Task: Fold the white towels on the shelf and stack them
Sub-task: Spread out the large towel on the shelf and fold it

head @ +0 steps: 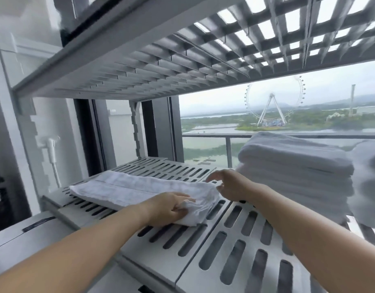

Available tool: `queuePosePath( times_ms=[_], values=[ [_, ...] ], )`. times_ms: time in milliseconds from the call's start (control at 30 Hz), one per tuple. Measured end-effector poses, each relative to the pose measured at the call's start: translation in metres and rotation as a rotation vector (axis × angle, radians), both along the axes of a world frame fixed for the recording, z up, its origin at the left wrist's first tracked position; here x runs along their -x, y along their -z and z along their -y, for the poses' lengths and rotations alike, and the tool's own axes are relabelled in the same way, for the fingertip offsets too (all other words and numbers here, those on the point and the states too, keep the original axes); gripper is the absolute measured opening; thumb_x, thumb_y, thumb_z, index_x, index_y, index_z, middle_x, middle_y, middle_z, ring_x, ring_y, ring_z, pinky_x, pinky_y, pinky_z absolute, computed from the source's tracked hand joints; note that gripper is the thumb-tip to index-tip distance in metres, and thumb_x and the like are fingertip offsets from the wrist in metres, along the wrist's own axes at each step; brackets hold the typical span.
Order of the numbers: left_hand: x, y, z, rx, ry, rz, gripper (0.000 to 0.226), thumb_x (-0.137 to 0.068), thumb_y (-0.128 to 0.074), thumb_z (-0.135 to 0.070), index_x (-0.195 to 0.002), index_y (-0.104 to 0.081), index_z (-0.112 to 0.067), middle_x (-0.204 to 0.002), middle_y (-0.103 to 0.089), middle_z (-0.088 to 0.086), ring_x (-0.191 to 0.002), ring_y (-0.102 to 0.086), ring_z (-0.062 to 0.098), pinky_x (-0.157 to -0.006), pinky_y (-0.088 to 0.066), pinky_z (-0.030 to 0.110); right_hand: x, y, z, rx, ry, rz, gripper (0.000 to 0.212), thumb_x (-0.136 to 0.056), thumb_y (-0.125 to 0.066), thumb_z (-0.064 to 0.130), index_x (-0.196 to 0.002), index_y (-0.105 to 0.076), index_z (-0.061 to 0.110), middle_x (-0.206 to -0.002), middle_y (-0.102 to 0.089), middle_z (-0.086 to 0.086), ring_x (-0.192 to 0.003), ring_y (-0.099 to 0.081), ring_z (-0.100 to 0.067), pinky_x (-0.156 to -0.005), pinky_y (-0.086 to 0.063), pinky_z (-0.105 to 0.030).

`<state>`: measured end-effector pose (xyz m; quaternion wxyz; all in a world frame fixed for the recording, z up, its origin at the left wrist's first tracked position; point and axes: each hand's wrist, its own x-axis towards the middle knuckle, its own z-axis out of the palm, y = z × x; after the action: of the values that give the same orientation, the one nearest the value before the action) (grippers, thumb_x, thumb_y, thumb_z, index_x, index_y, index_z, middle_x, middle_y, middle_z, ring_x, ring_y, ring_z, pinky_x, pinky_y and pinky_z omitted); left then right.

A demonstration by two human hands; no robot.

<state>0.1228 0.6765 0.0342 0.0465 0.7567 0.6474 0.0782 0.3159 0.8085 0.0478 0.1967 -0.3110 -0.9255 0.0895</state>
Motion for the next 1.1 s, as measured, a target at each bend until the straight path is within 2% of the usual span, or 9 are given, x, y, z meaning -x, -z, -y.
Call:
queuePosePath(
  times_ms=[133,233,333,467,533,667,867,967,1100],
  values=[
    [-0.004,-0.002,-0.002,-0.015,-0.042,-0.052,0.034,-0.099,-0.038,-0.034,-0.128,-0.053,-0.029,-0.137,-0.050,-0.012,-0.124,-0.046,0.009,-0.108,-0.034,0.033,-0.001,-0.001,0.002,-0.014,-0.007,0.001,0.046,-0.087,-0.047,0.000,-0.125,-0.057,0.023,-0.134,-0.055,0.002,-0.123,-0.050,-0.016,-0.105,-0.035,-0.023],
    [-0.006,-0.003,-0.002,-0.095,-0.059,-0.034,0.029,-0.099,-0.036,-0.028,-0.113,-0.061,-0.022,-0.115,-0.064,-0.005,-0.103,-0.057,0.014,-0.093,-0.045,0.033,0.000,0.001,0.006,-0.009,-0.018,0.031,0.046,-0.086,-0.049,0.003,-0.126,-0.057,0.023,-0.134,-0.055,0.002,-0.119,-0.052,-0.017,-0.098,-0.036,-0.020],
    [-0.004,-0.003,-0.002,-0.188,-0.080,0.009,0.031,-0.099,-0.036,-0.029,-0.098,-0.061,-0.012,-0.098,-0.067,0.003,-0.088,-0.059,0.019,-0.082,-0.047,0.037,0.003,0.002,0.010,-0.009,-0.002,0.076,0.046,-0.084,-0.053,0.009,-0.127,-0.055,0.025,-0.136,-0.053,0.002,-0.123,-0.049,-0.018,-0.102,-0.039,-0.027],
    [-0.003,-0.003,-0.002,-0.198,-0.080,0.002,0.029,-0.099,-0.037,-0.033,-0.091,-0.058,-0.015,-0.087,-0.064,-0.001,-0.082,-0.058,0.018,-0.076,-0.047,0.033,0.007,0.000,0.017,-0.019,0.005,0.109,0.047,-0.081,-0.060,0.016,-0.127,-0.054,0.025,-0.134,-0.055,0.002,-0.123,-0.049,-0.017,-0.104,-0.039,-0.032],
    [0.000,0.001,-0.002,-0.153,-0.067,-0.008,0.019,-0.096,-0.044,-0.027,-0.104,-0.060,-0.022,-0.097,-0.065,-0.002,-0.090,-0.059,0.018,-0.082,-0.049,0.033,0.011,-0.001,0.022,-0.010,0.006,0.120,0.048,-0.080,-0.061,0.016,-0.127,-0.054,0.025,-0.133,-0.055,0.002,-0.121,-0.050,-0.017,-0.102,-0.041,-0.030],
    [0.018,0.006,0.000,-0.109,-0.008,0.016,0.043,-0.090,-0.049,-0.018,-0.132,-0.050,-0.023,-0.134,-0.054,-0.004,-0.119,-0.051,0.017,-0.101,-0.042,0.036,0.022,0.001,0.030,0.002,0.035,0.186,0.051,-0.080,-0.050,0.009,-0.125,-0.055,0.032,-0.132,-0.054,0.001,-0.114,-0.055,-0.018,-0.090,-0.046,-0.025],
    [0.074,0.013,0.001,-0.091,-0.003,-0.002,0.049,-0.092,-0.046,-0.019,-0.141,-0.040,-0.024,-0.148,-0.037,-0.007,-0.134,-0.037,0.016,-0.111,-0.031,0.037,0.062,-0.008,0.051,-0.059,0.049,0.210,0.035,-0.092,-0.045,0.017,-0.124,-0.059,0.022,-0.132,-0.057,0.003,-0.124,-0.050,-0.015,-0.105,-0.037,-0.026],
    [0.111,0.014,0.001,-0.095,0.004,-0.048,0.049,-0.094,-0.045,-0.023,-0.142,-0.035,-0.026,-0.149,-0.036,-0.006,-0.133,-0.037,0.018,-0.110,-0.031,0.035,0.095,-0.010,0.068,-0.034,0.041,0.200,0.032,-0.092,-0.051,0.034,-0.116,-0.065,0.019,-0.122,-0.065,0.002,-0.112,-0.058,-0.016,-0.101,-0.043,-0.032],
    [0.164,0.014,0.002,-0.075,0.028,-0.090,0.050,-0.093,-0.045,-0.015,-0.141,-0.037,-0.026,-0.149,-0.037,-0.005,-0.133,-0.038,0.018,-0.110,-0.033,0.037,0.141,0.003,0.082,0.004,0.124,0.282,0.060,-0.080,-0.057,0.061,-0.129,-0.052,0.027,-0.133,-0.055,0.007,-0.120,-0.051,-0.014,-0.099,-0.039,-0.026]
  ],
)
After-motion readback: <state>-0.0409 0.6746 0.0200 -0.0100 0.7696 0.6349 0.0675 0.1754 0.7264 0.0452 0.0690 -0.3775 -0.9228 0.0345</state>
